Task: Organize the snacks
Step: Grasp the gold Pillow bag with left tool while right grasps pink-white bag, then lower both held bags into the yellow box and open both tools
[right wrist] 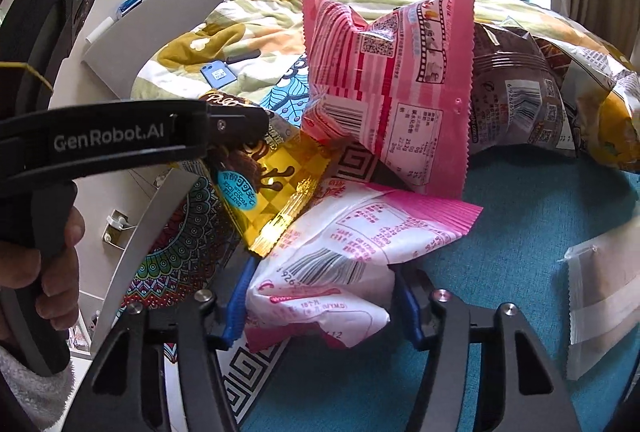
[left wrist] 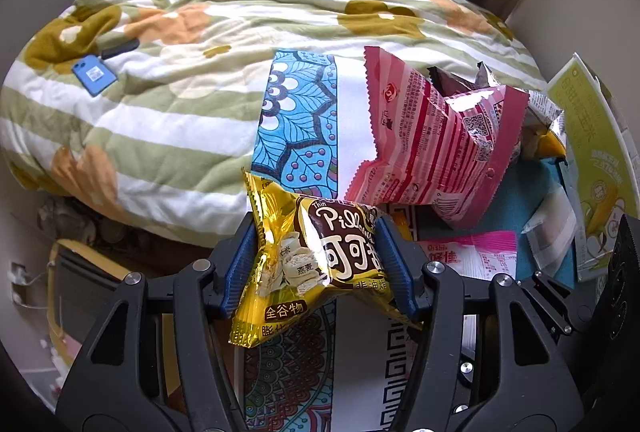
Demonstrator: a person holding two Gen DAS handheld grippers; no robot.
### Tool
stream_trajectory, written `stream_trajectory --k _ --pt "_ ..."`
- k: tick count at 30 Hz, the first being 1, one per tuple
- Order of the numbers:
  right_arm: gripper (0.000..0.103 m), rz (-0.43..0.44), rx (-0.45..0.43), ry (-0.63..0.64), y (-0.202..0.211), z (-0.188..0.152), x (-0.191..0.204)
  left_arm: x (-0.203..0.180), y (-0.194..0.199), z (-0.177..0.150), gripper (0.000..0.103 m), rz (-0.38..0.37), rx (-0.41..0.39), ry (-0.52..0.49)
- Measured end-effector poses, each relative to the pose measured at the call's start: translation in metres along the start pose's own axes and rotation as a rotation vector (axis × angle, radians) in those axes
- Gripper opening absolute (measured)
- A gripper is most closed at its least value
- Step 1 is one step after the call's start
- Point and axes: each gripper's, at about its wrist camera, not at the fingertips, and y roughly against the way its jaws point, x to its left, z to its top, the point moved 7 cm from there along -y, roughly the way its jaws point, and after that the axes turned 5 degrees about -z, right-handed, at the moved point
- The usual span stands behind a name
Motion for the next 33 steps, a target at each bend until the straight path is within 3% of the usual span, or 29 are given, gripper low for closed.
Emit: stream_trajectory --k 11,19,26,33 --pt "0.054 -0.057 -0.031 -0.023 0.027 -0.011 -0.022 -0.003 0.022 0.0 0.053 -0.039 -0.035 0.069" --pt "0.054 -0.09 -0.08 -0.056 0.063 -0.01 -0.025 -0.025 0.065 0.008 0.053 -0.075 -0.092 0.055" --pt "0.054 -0.14 -0.178 -0.119 0.131 -0.004 -0.039 -0.079 0.117 0.025 0.053 -0.18 -0.153 0.018" --pt "0.054 -0.234 -0.286 -0.186 0.224 0.007 -0.089 -0.18 0.151 0.053 0.052 -0.258 -0.213 -0.095"
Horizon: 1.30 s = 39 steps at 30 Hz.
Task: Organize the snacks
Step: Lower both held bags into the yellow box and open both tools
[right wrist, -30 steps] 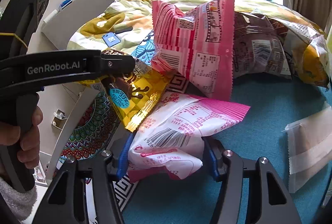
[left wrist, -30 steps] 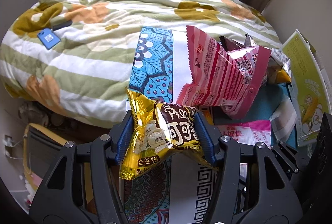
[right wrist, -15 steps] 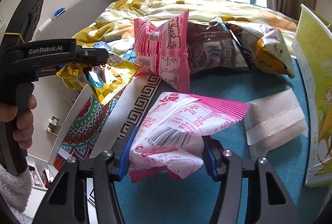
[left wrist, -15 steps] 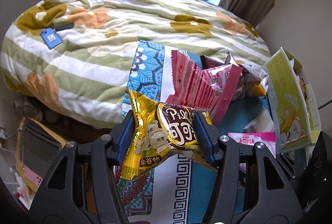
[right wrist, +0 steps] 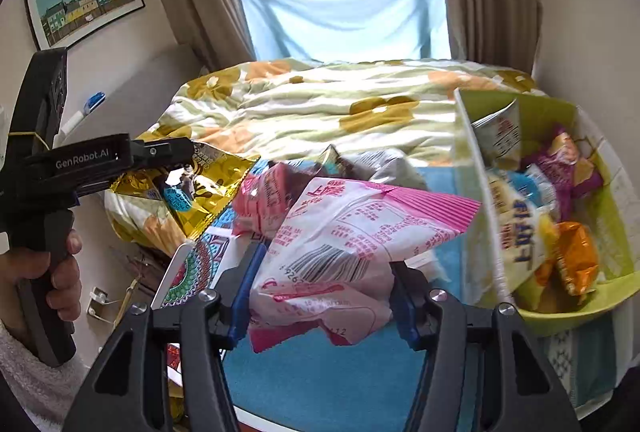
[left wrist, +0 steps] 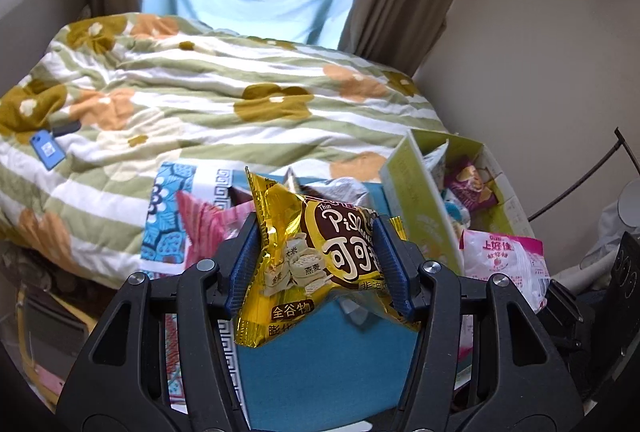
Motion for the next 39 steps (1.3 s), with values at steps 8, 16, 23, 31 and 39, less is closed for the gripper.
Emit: stream_trajectory --k 8,16,23,31,39 --pt "0.054 -0.117 -0.063 -0.059 0.053 0.041 -0.119 -0.134 -0.058 0.022 0.052 -0.104 0.005 -0.054" --pt "0.054 -0.15 -0.054 -0.049 0.069 0.065 -0.225 -0.235 -0.133 0.005 0.052 -0.117 0.076 -0.052" --pt "0.054 -0.105 -0.034 -0.039 0.063 0.072 -0.275 -0.272 -0.16 -0.024 0.102 -0.038 0.116 -0.088" --pt "0.054 -0.053 -0.001 -0.064 0.048 0.064 -0.288 -0.265 -0.152 -0.031 0.102 -0.002 0.118 -0.101" --pt "0.054 -0.027 0.049 -0.017 0.031 0.065 -0.286 -0.253 -0.132 -0.024 0.102 0.113 0.053 -0.149"
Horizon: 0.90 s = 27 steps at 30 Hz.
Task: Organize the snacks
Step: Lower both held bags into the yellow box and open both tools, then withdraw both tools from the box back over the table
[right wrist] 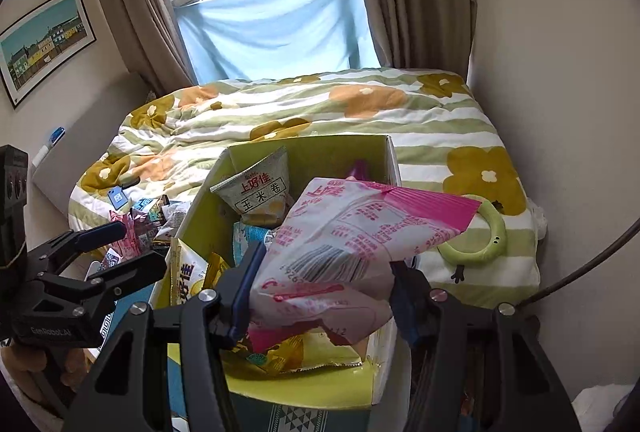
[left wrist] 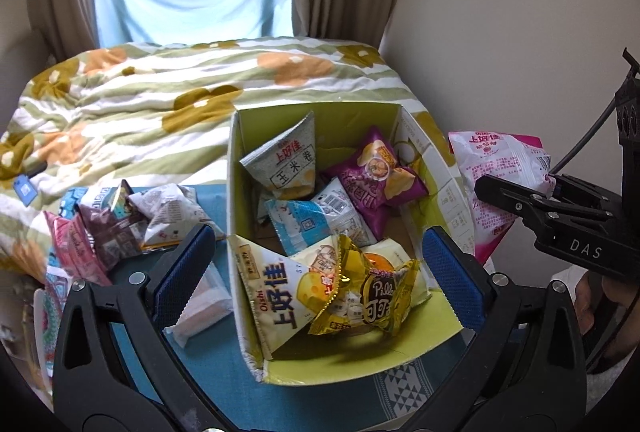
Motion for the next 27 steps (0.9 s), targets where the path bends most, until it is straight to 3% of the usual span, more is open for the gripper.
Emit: stream_trajectory --k 12,13,14,16,27 --pt "0.056 0.061 0.102 0.07 -0.063 0.019 0.018 0.034 -0.002 -0.001 0.102 0.094 0.03 0.041" --pt "0.065 0.063 0.101 0.067 -0.066 0.019 0.018 0.036 -0.002 -0.004 0.102 0.096 0.035 0.046" --pt "0.086 0.061 0.093 0.061 -0.067 0.019 0.017 0.038 -0.001 -0.006 0.102 0.097 0.039 0.051" --pt "0.103 0.071 0.074 0.042 -0.065 0.016 0.017 0.042 -0.001 -0.01 0.102 0.099 0.045 0.062" --pt "0.103 0.054 0.083 0.015 -0.048 0.005 0.011 0.052 0.019 -0.018 0.102 0.117 0.052 0.068"
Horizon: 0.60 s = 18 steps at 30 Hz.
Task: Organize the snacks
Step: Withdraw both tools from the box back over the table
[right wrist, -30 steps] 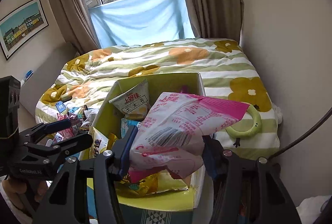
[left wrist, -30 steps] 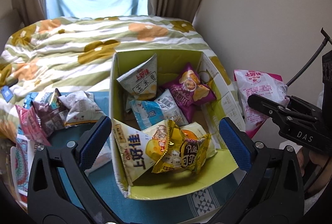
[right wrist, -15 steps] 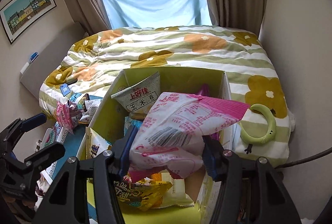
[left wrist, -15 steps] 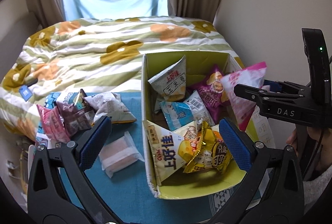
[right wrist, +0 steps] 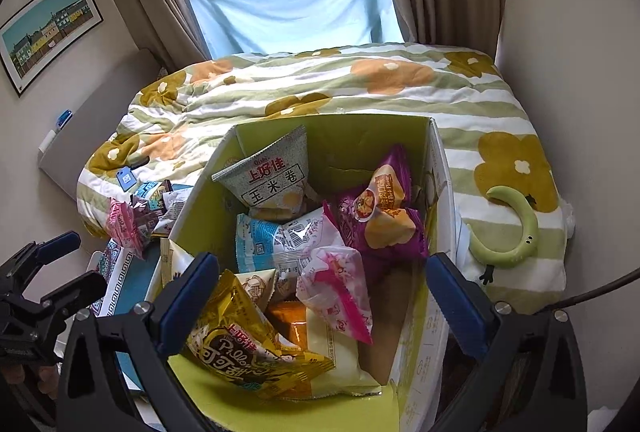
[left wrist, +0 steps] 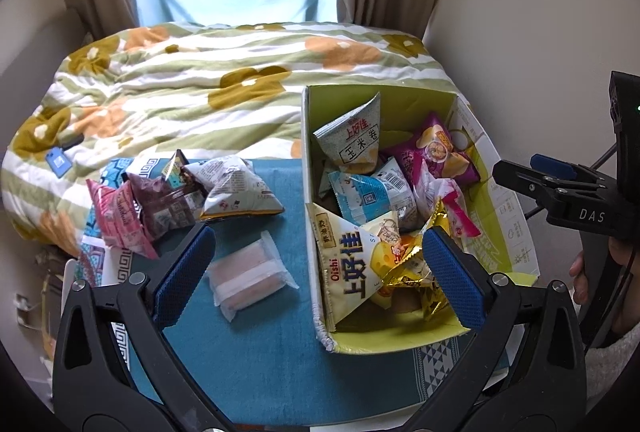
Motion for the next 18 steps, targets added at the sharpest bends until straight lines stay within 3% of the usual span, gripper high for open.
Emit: stream_trajectory --k 10,18 --pt "0.103 -0.044 -0.086 0.001 0.044 0.01 0.012 0.012 0.043 0.002 0.103 0.03 -0.052 -0.024" --pt "0.103 -0.091 -0.183 0.004 0.08 0.007 0.06 0.062 0.088 -0.001 0.103 0.012 -0.108 -0.042"
